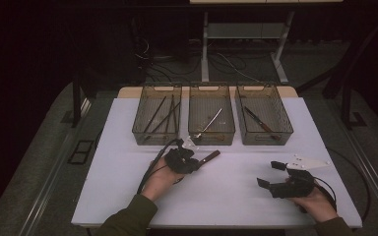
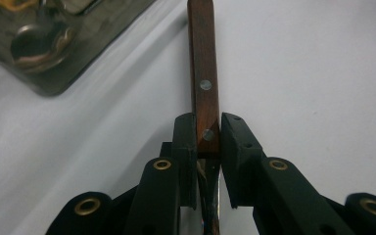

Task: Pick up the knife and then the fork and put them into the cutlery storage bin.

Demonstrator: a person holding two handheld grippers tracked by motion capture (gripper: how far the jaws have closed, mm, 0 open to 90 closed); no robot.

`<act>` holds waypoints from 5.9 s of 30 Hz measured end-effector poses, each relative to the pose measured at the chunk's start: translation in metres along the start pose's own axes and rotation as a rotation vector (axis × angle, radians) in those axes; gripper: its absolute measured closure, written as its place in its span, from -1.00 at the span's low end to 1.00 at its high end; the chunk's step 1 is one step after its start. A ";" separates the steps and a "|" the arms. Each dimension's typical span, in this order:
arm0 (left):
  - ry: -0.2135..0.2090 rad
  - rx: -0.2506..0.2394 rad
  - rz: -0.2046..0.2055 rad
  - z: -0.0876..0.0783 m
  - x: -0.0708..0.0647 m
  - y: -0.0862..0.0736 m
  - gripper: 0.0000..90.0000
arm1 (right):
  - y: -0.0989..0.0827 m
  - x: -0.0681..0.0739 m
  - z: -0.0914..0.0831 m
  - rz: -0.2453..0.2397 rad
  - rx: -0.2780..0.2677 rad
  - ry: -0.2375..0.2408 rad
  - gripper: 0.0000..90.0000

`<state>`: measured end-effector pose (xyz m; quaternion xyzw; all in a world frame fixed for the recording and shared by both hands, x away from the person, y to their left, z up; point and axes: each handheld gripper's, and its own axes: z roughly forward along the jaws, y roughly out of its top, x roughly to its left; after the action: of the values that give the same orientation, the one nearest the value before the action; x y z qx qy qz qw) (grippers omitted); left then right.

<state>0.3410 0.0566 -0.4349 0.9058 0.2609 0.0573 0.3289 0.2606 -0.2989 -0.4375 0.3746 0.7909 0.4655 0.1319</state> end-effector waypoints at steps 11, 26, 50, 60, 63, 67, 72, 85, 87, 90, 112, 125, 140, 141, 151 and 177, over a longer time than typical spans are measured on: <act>-0.060 -0.057 0.030 -0.007 -0.010 0.004 0.73 | 0.006 0.000 0.002 -0.014 0.015 0.028 -0.72; -0.185 -0.142 0.121 -0.032 -0.023 0.015 0.73 | 0.033 0.008 0.000 -0.139 0.049 0.135 -0.72; -0.372 -0.062 0.375 -0.029 -0.063 0.024 0.73 | 0.077 0.045 0.059 -0.422 0.279 0.542 -0.19; -0.388 -0.042 0.382 -0.026 -0.067 0.023 0.73 | 0.074 0.056 0.065 -0.462 0.340 0.576 0.33; -0.392 -0.042 0.381 -0.026 -0.067 0.023 0.73 | 0.073 0.056 0.066 -0.469 0.352 0.586 0.46; -0.394 -0.043 0.398 -0.026 -0.065 0.024 0.73 | 0.072 0.057 0.066 -0.471 0.364 0.607 0.61; -0.400 -0.041 0.411 -0.026 -0.066 0.024 0.73 | 0.072 0.059 0.067 -0.472 0.374 0.624 0.64; -0.413 -0.053 0.406 -0.024 -0.064 0.021 0.71 | 0.071 0.058 0.067 -0.425 0.380 0.619 0.66; -0.415 -0.053 0.406 -0.025 -0.064 0.021 0.71 | 0.071 0.059 0.067 -0.425 0.379 0.613 0.66; -0.415 -0.073 0.401 -0.026 -0.062 0.020 0.69 | 0.071 0.059 0.066 -0.423 0.364 0.614 0.66; -0.167 -0.290 0.062 -0.060 -0.013 -0.041 -0.29 | 0.072 0.025 0.051 -0.305 0.302 0.474 0.66; 0.012 -0.281 -0.071 -0.065 -0.003 -0.086 -0.70 | 0.072 0.006 0.045 -0.218 0.264 0.391 0.66; 0.081 -0.301 -0.115 -0.067 0.001 -0.092 -1.00 | 0.085 -0.014 0.028 -0.162 0.188 0.307 0.66; 0.079 -0.300 -0.115 -0.067 0.001 -0.092 -1.00 | 0.086 -0.015 0.026 -0.160 0.182 0.303 0.66; 0.080 -0.294 -0.118 -0.066 0.002 -0.092 -1.00 | 0.098 -0.034 0.006 -0.121 0.118 0.220 0.66; 0.072 -0.285 -0.120 -0.065 0.000 -0.092 -0.99 | 0.118 -0.080 -0.014 0.012 0.021 -0.063 0.66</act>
<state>0.2827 0.1531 -0.4417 0.8302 0.3153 0.1067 0.4473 0.3634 -0.3314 -0.3429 0.3952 0.7889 0.4460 0.1501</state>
